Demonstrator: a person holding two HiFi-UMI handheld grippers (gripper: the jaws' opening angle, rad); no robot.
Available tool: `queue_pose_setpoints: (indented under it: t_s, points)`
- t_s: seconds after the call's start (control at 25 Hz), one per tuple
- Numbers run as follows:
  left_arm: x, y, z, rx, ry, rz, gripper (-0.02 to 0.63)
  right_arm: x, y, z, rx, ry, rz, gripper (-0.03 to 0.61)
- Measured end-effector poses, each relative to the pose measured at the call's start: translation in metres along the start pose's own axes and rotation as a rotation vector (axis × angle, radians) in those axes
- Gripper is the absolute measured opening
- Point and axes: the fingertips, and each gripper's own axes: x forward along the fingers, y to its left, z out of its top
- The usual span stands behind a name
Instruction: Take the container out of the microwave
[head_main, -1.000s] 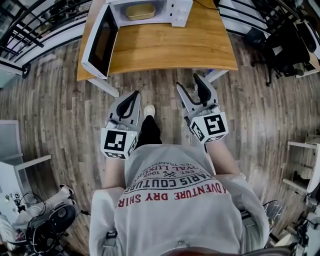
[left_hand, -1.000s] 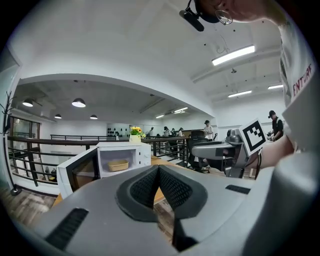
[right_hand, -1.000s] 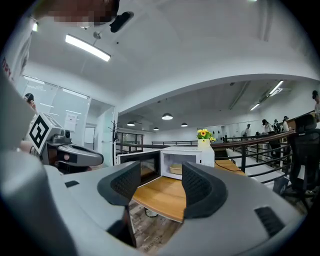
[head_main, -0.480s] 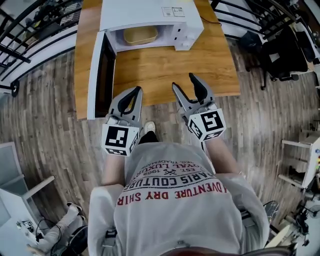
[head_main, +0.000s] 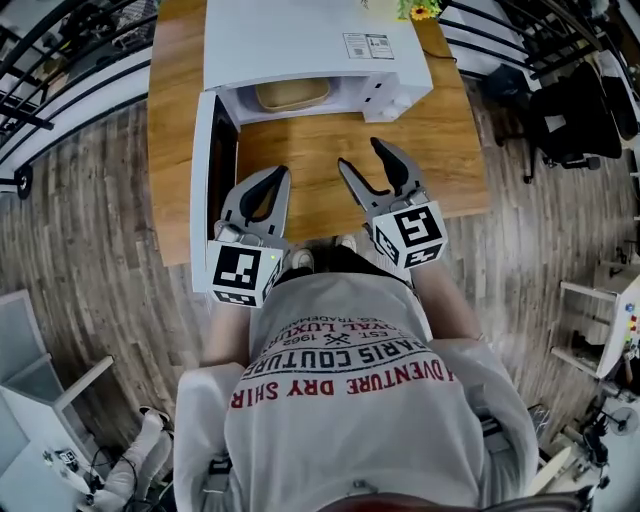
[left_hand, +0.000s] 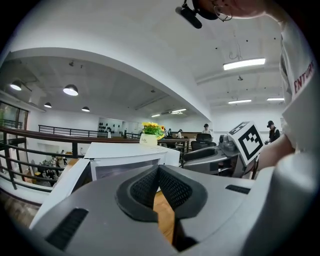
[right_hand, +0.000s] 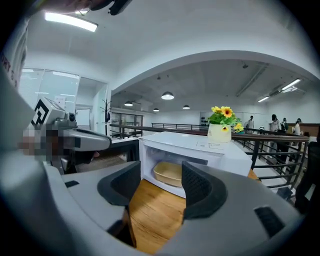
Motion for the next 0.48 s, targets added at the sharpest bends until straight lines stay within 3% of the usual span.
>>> queue_pose_setpoints:
  t_s: [0.48]
  points:
    - [0.026,0.044,0.004,-0.029,0.013,0.166,0.014,0.113,-0.013,-0.036,-0.220,0.297,0.262,0.255]
